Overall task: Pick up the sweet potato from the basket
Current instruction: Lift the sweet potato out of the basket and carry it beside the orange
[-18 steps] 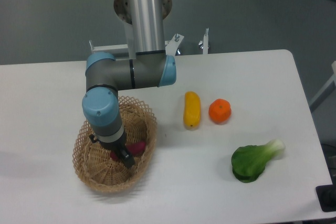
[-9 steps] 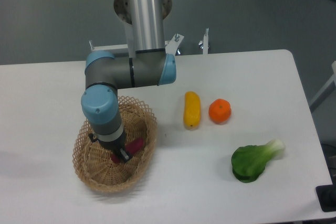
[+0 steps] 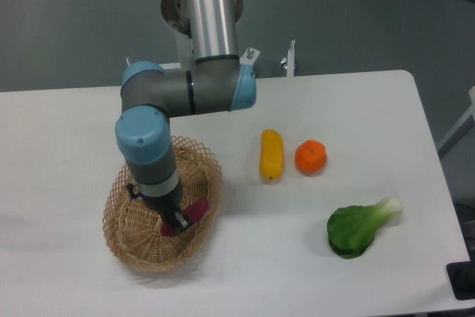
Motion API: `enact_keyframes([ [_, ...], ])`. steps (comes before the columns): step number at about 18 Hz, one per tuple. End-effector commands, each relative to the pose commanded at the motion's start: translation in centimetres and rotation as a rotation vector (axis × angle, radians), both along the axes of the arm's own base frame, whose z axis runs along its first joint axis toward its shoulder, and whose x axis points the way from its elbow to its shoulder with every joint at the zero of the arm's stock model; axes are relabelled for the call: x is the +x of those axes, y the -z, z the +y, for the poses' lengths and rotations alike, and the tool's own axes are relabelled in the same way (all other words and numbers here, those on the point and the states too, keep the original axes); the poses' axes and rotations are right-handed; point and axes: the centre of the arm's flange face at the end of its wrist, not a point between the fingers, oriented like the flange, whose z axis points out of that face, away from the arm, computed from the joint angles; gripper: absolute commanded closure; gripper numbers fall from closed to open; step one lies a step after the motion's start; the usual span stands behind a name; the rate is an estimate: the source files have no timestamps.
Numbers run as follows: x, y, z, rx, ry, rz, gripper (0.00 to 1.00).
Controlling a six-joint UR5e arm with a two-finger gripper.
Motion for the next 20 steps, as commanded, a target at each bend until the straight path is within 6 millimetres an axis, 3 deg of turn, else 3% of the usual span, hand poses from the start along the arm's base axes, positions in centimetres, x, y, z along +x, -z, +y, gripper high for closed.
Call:
enact_keyframes([
  [2, -2.9, -1.8, -1.3, -0.009, -0.041, -0.008, 0.67],
  [6, -9.3, -5.4, -6.0, -0.024, -0.056, 0.003, 0.67],
  [9, -13.4, -7.0, -9.8, -0.034, -0.08, 0.014, 0.67],
  [11, -15.9, -7.0, -12.0, -0.052, -0.073, 0.013, 0.67],
  [16, -19.1, -8.4, -16.6, -0.095, -0.015, 0.01, 0.68],
  [20, -19.7, -8.5, -17.9, -0.11, 0.006, 0.006, 0.68],
])
